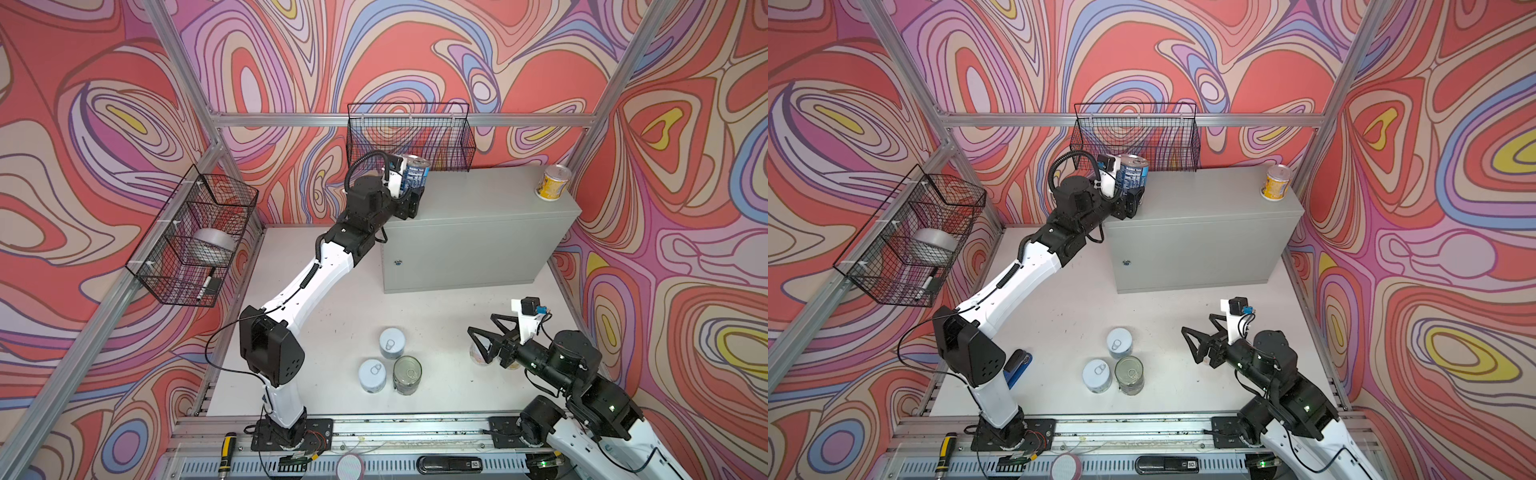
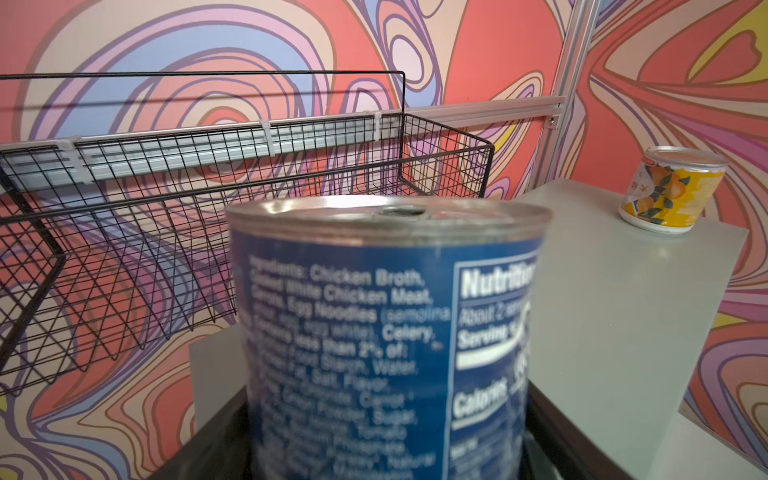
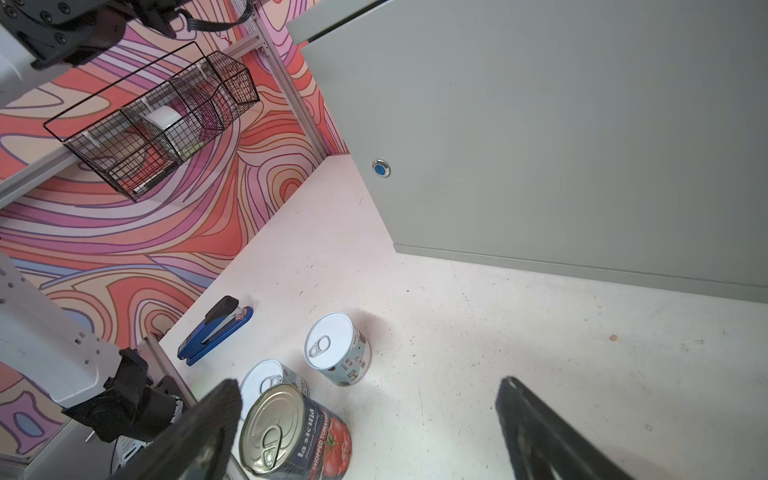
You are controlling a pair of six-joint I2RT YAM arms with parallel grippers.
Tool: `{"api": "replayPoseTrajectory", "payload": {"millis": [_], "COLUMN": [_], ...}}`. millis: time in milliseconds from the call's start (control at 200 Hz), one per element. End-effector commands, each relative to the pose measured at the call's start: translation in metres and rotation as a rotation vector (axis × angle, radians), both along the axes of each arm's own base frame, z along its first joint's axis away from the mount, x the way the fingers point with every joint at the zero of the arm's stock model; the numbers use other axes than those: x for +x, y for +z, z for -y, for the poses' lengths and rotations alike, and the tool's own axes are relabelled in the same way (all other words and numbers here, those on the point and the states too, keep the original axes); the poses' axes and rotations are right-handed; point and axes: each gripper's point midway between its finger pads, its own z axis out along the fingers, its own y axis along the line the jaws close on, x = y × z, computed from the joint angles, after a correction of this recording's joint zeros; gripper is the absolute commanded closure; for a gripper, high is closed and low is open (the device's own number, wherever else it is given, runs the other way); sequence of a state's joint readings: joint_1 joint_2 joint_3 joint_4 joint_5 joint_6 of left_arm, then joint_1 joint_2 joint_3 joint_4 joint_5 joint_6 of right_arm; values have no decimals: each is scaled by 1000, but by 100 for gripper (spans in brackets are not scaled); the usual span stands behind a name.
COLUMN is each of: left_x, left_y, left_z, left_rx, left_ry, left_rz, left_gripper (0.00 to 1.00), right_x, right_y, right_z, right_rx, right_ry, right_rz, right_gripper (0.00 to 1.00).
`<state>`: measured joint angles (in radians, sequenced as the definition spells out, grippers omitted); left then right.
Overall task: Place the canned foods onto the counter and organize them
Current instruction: 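Raise the dark blue can over the cabinet with the left gripper while the right withdraws, then lower the dark blue can onto the cabinet top near the basket with the left gripper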
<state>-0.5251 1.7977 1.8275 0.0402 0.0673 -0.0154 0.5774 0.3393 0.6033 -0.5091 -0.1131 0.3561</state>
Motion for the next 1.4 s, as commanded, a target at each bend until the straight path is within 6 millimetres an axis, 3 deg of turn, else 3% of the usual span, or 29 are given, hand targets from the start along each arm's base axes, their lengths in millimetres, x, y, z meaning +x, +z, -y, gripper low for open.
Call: {"api": "replayPoseTrajectory", "payload": {"millis": [0,336,576,616,721,831,876,1072,1187,1397], "left_x": [-1,19,20,19,18,19,19,15,7,-12], "left_y": [58,24,3,0,-13,-24,-26,-33,-29,-21], "left_z": [-8,-2,5,6,6,6,5,-1,-13,-16], "left_rx": [-100,-93,-106,-113,-107,-75,-69,-40,-39,-16], "left_ry": [-9,-27,-66,-65,-71,-69,-60,-39,1,-27], "left_rz": [174,146,144,150,156,154,154,169,224,260], "left_gripper": [66,65,60,53,21,10,0,0,0,0], "right_x": [1,-2,-4,-5,-6,-7,-7,-6,-8,-7], "right_y": [1,10,9,9,11,14,14,10,10,7], "right_z": [-1,2,4,4,3,2,2,1,-2,-4], "right_rx": [-8,12,15,14,15,16,15,14,15,12], "right_ry": [3,-2,-6,-6,6,16,17,17,37,42], "right_rz": [-4,28,32,31,36,38,38,29,32,24], "right_gripper": [1,2,1,1,1,1,2,2,2,2]}}
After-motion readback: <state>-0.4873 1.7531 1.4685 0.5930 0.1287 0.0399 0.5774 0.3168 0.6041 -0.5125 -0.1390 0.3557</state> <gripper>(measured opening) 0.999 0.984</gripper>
